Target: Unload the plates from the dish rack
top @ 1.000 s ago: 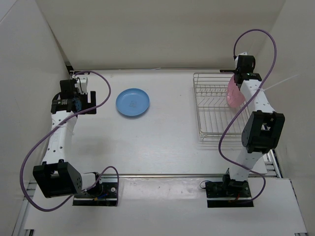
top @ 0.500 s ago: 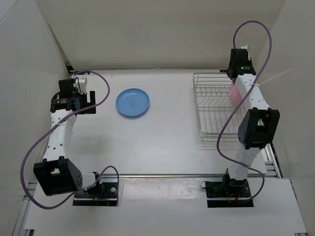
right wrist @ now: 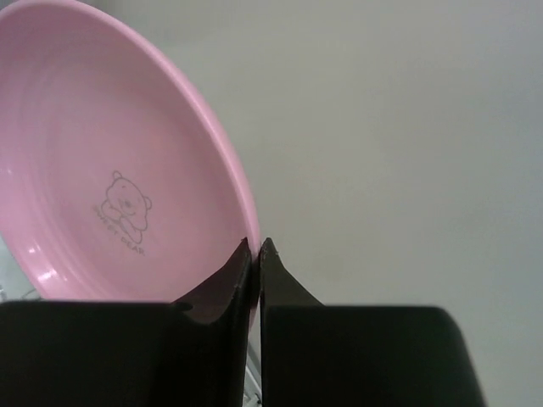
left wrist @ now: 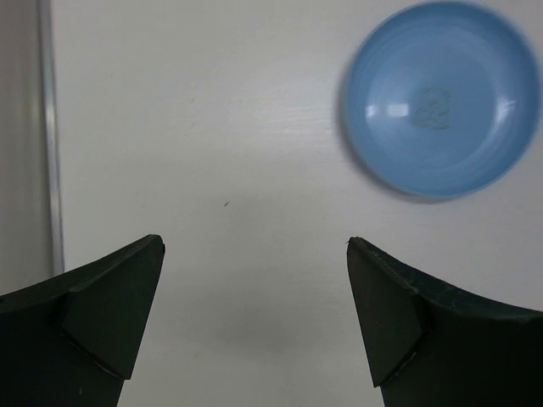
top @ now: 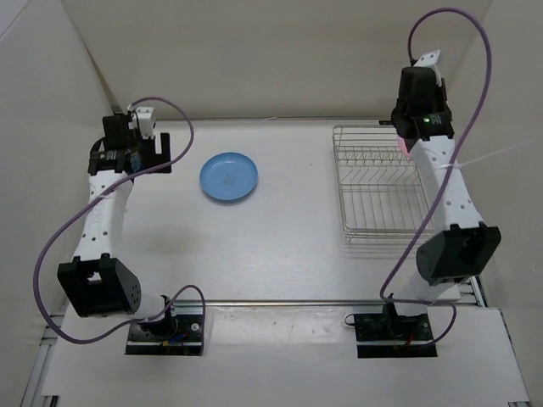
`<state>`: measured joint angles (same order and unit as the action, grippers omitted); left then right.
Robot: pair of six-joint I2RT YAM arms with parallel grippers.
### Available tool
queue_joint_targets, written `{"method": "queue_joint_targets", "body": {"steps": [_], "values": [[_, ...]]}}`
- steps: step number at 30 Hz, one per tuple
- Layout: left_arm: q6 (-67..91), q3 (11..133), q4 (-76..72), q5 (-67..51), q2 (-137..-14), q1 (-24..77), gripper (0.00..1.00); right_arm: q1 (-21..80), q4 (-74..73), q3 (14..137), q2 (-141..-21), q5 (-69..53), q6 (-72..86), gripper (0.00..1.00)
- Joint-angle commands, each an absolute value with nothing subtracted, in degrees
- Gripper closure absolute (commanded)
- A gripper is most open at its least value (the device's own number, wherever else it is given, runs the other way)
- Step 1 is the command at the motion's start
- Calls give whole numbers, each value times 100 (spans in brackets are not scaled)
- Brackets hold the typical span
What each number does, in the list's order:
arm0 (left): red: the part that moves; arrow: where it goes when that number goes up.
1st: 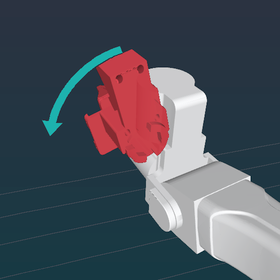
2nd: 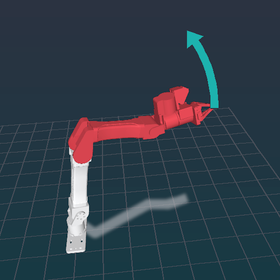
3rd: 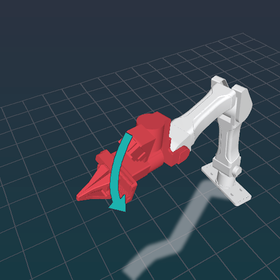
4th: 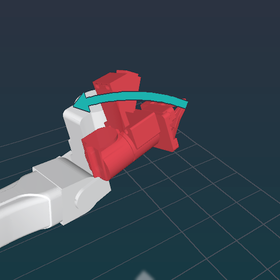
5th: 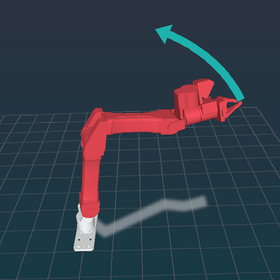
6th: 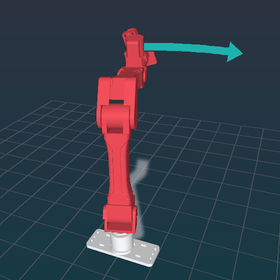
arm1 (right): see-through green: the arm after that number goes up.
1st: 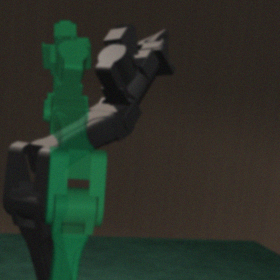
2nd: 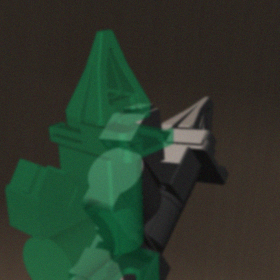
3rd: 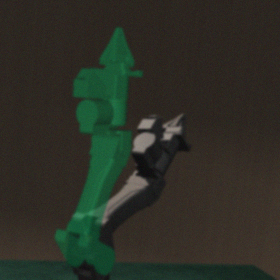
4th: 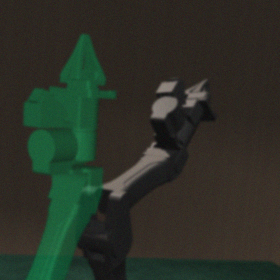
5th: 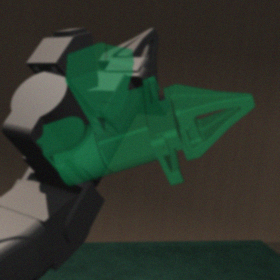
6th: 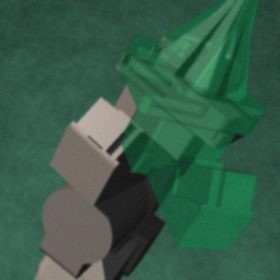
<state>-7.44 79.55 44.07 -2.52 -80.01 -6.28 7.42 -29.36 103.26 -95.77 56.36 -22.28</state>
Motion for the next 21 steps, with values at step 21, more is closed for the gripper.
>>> {"method": "queue_joint_targets", "body": {"steps": [21], "values": [[-475,10915,3955,-3674,-10028,3128,1,984,-4808,9360,-7409,-2444,-2294,100]]}}
